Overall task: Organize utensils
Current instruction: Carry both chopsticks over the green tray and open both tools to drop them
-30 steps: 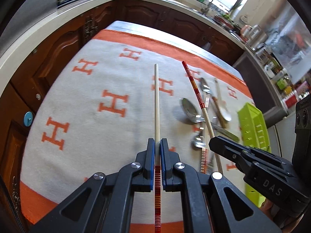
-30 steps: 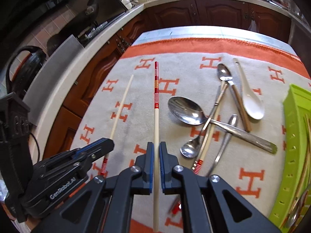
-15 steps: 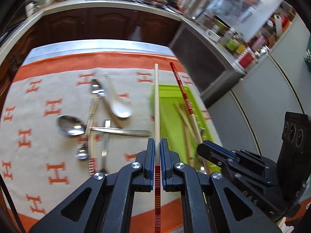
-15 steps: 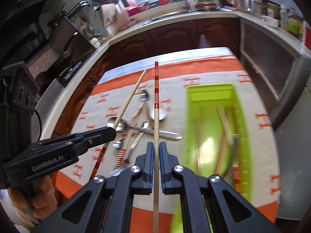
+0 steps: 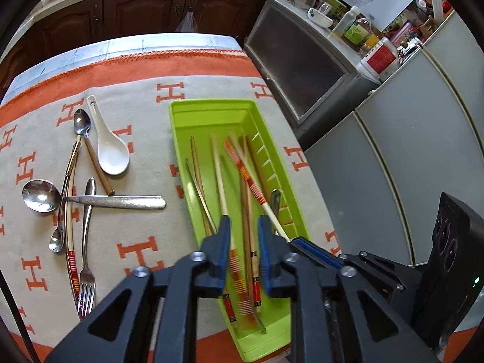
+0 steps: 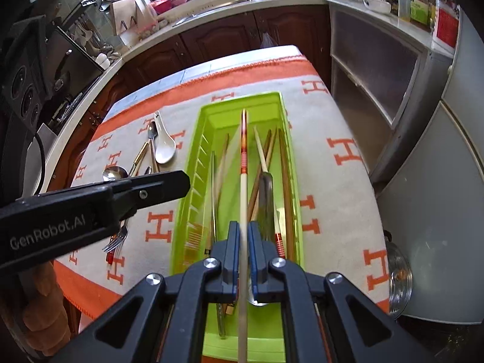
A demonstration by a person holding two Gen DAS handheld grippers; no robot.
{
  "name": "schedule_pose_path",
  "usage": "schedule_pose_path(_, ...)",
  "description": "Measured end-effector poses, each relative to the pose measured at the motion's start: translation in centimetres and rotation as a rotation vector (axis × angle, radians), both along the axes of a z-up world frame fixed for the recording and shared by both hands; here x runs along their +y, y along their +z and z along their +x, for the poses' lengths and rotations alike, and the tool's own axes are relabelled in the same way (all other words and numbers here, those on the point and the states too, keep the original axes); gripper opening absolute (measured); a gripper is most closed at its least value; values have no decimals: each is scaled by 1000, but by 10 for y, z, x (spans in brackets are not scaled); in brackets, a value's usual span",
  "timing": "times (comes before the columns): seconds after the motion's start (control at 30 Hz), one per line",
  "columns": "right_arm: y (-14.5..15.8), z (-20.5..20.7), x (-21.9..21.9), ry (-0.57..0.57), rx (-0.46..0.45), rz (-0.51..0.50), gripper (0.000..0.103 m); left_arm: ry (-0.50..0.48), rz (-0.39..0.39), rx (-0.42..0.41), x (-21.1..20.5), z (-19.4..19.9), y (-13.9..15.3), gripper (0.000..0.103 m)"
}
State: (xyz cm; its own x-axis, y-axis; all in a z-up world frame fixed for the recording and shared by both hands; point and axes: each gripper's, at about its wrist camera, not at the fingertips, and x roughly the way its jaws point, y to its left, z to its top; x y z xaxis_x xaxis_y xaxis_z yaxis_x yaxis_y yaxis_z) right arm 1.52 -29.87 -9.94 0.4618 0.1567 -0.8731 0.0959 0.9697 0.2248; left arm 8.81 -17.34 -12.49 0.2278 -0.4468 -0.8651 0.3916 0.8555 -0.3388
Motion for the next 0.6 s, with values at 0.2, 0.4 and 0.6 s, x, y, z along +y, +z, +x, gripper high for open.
schedule_pose_path(0.2, 0, 0, -2, 2, 2, 28, 6, 19, 43, -45, 18, -9, 4, 32)
schedule_pose_path(0.4, 2, 2, 6, 19, -1, 34, 6, 52, 74, -76, 45, -12, 10, 36)
schedule_pose_path(0.6, 2, 1, 10, 16, 5, 43, 6, 69, 103, -103, 70, -20, 13, 40)
